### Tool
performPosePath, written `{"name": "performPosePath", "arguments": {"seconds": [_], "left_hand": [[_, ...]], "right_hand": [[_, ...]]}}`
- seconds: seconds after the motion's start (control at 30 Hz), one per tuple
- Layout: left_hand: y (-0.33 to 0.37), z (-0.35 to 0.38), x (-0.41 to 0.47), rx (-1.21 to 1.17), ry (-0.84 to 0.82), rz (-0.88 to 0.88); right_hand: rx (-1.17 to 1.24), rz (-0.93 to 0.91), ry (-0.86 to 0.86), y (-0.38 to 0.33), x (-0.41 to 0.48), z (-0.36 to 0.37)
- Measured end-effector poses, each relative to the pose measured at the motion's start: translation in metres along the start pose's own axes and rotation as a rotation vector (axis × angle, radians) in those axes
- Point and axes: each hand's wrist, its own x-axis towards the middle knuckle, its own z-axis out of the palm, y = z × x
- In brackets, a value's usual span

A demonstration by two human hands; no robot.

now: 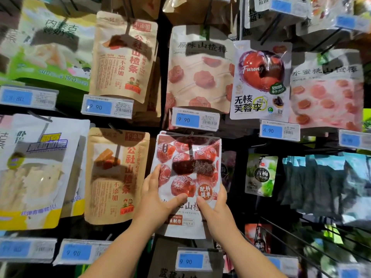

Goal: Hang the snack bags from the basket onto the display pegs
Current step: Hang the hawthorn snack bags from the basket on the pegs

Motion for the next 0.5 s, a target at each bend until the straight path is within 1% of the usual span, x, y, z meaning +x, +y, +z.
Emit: {"name": "performPosePath", "arguments": {"seconds": [0.2, 0.33, 0.5], "left_hand": [[0.000, 0.008, 0.011, 0.079, -0.023, -0.041], [-0.002, 0.012, 0.017, 0.059, -0.035, -0.057], [-0.004, 0.007, 0.006, 0.011, 0.050, -0.001]], "right_hand": [[-0.001, 0.045, -0.020, 0.005, 0.013, 0.001], [0.000, 0.063, -0.056, 0.004, 0.021, 0.001], [0.025, 0.052, -0.068, 0.007, 0.016, 0.001]]}}
